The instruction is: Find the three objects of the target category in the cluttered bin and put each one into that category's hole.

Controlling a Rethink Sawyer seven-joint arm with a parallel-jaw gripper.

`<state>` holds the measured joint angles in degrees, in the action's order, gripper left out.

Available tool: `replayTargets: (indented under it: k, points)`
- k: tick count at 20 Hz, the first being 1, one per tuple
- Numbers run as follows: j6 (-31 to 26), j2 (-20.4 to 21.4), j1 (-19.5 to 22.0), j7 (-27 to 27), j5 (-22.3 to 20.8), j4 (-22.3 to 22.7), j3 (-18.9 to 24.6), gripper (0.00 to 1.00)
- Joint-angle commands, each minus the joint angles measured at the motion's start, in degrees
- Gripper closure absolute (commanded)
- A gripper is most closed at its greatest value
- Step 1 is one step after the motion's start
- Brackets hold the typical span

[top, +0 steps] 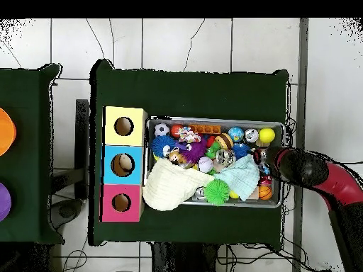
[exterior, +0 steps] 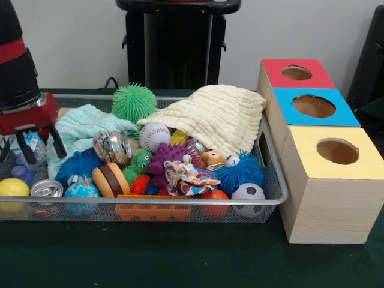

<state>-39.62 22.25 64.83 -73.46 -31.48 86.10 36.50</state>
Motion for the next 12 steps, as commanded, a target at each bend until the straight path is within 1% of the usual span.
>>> replayTargets:
  k: [1, 8, 12]
  points:
    - [-1.25, -3.41, -0.85, 13.52, -3.65, -4.30, 3.30, 0.00]
    - [-2.54, -4.48, -0.59, 14.53, -3.69, -5.08, 3.69, 0.00]
    - [-6.72, -3.03, -2.29, 15.32, -3.74, -7.04, 2.72, 0.00]
